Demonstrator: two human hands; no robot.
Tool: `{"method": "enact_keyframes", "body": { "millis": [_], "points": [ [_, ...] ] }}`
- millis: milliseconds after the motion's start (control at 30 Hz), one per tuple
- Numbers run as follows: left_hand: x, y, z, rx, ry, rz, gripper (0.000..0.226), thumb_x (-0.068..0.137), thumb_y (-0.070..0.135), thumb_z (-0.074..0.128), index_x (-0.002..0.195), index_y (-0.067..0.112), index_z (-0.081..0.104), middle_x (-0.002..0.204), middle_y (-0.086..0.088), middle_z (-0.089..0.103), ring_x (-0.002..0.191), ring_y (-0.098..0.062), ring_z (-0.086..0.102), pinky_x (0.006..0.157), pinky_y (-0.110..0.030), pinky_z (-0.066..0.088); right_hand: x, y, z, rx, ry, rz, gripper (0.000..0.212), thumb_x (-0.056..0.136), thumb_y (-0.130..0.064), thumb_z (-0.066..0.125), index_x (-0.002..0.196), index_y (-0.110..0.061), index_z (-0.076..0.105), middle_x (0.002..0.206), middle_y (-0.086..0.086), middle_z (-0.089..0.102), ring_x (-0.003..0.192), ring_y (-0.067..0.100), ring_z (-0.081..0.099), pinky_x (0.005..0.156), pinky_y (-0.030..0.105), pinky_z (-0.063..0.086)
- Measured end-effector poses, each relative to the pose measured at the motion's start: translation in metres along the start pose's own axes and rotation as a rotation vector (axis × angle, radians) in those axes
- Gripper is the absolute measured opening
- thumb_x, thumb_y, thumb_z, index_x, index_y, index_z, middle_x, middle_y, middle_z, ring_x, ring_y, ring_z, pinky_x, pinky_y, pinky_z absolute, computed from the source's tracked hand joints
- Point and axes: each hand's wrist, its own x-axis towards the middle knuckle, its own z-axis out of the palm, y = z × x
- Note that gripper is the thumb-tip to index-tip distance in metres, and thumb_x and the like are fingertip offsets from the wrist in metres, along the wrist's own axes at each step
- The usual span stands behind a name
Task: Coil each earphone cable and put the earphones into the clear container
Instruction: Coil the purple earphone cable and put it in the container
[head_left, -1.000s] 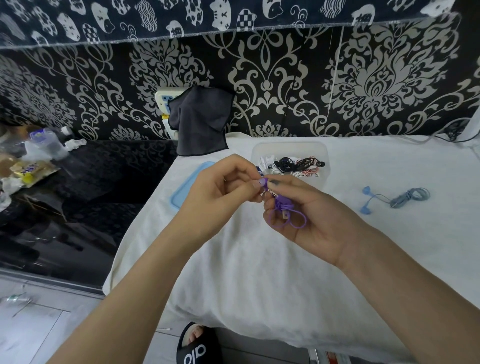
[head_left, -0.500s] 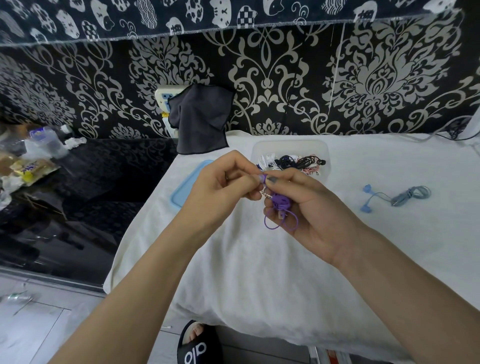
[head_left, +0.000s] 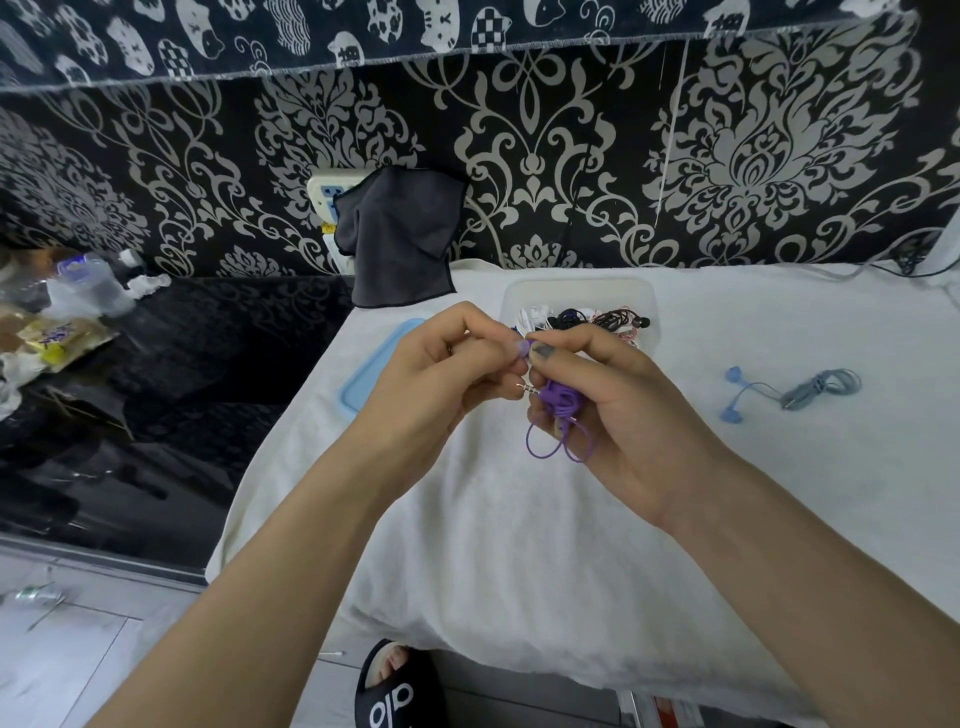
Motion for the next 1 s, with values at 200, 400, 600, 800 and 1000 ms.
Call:
{"method": "enact_keyframes", "body": {
  "millis": [200, 400, 600, 800, 1000],
  "points": [
    [-0.004, 0.003, 0.0, 0.234, 0.035, 0.271, 0.006, 0.088, -0.004, 0.065, 0.091, -0.001, 0.061, 0.082, -0.009, 0.063, 0.078, -0.024, 0.061, 0.079, -0.043, 0.049, 0.002, 0.001, 0.0, 0.244, -0.084, 0.203, 0.007, 0.088, -0.009, 0.065, 0.09, -0.01, 0.072, 0.074, 0.004, 0.059, 0.061, 0.012, 0.057, 0.062, 0.023, 0.048],
    [-0.009, 0.004, 0.0, 0.49, 0.055, 0.469, 0.01, 0.091, -0.005, 0.068, 0.095, 0.004, 0.071, 0.093, -0.006, 0.071, 0.089, -0.025, 0.071, 0.084, -0.036, 0.056, 0.001, -0.001, -0.003, 0.409, -0.196, 0.291, 0.012, 0.089, -0.008, 0.062, 0.101, -0.009, 0.063, 0.081, 0.004, 0.06, 0.064, 0.009, 0.056, 0.062, 0.022, 0.048],
    [-0.01, 0.003, 0.0, 0.45, 0.045, 0.517, 0.009, 0.089, -0.007, 0.069, 0.093, 0.001, 0.072, 0.094, -0.011, 0.071, 0.091, -0.028, 0.071, 0.085, -0.036, 0.056, -0.002, -0.003, -0.001, 0.471, -0.215, 0.344, 0.009, 0.091, -0.009, 0.059, 0.096, -0.007, 0.066, 0.076, 0.004, 0.056, 0.062, 0.01, 0.055, 0.059, 0.023, 0.051],
    [-0.011, 0.001, -0.001, 0.393, 0.034, 0.512, 0.011, 0.087, -0.01, 0.071, 0.09, 0.001, 0.071, 0.093, -0.012, 0.07, 0.091, -0.025, 0.069, 0.085, -0.033, 0.054, -0.003, -0.002, 0.0, 0.528, -0.237, 0.384, 0.009, 0.091, -0.009, 0.061, 0.097, -0.007, 0.067, 0.082, 0.003, 0.056, 0.065, 0.009, 0.056, 0.059, 0.022, 0.05],
    [-0.011, -0.001, 0.001, 0.413, 0.047, 0.515, 0.013, 0.086, -0.009, 0.072, 0.087, 0.003, 0.066, 0.093, -0.01, 0.068, 0.088, -0.023, 0.067, 0.084, -0.032, 0.053, -0.005, -0.001, 0.002, 0.574, -0.227, 0.413, 0.011, 0.093, -0.011, 0.059, 0.096, -0.007, 0.069, 0.085, 0.001, 0.058, 0.065, 0.007, 0.056, 0.059, 0.021, 0.05]
  ]
}}
